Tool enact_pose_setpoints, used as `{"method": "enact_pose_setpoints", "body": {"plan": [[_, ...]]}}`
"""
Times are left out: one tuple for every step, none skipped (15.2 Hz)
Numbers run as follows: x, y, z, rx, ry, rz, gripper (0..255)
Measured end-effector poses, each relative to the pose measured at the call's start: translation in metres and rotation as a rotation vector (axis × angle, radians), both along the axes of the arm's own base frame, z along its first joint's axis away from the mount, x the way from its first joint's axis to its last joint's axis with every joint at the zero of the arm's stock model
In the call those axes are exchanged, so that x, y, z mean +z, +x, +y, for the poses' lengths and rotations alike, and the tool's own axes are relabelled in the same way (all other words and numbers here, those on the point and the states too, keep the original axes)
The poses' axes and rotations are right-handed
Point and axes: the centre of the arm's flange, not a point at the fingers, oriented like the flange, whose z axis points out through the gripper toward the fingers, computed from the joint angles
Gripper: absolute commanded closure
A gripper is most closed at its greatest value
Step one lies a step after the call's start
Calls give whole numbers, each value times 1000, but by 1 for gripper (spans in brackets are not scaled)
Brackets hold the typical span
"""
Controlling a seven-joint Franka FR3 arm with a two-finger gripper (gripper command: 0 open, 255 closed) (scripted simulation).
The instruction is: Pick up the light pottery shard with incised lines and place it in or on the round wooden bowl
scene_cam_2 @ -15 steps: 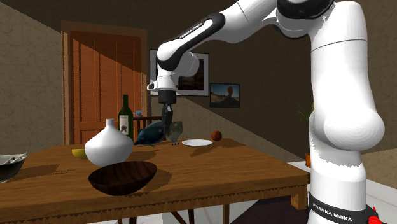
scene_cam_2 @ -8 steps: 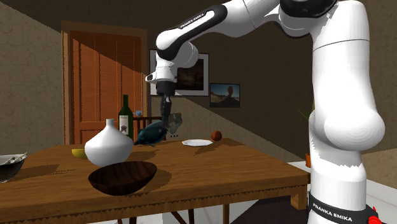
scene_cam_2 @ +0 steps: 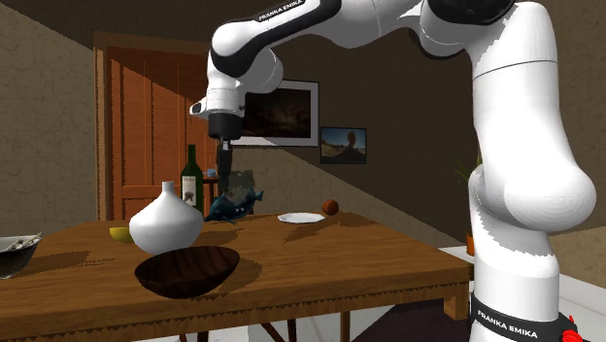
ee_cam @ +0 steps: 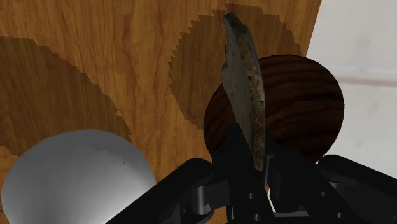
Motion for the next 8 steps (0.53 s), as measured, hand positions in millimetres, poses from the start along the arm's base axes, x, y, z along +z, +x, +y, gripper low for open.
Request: {"method": "enact_pose_setpoints", "body": {"plan": [[0,-2,13,0,0,0,255],[0,-5,24,0,0,0,255],[-2,-10,37,0,0,0,255],[2,-12,52,0,0,0,255],[6,-17,65,0,0,0,255],[4,-19,76,0,0,0,255],[4,-24,88,0,0,0,255],[6,-27,101,0,0,0,255]]}}
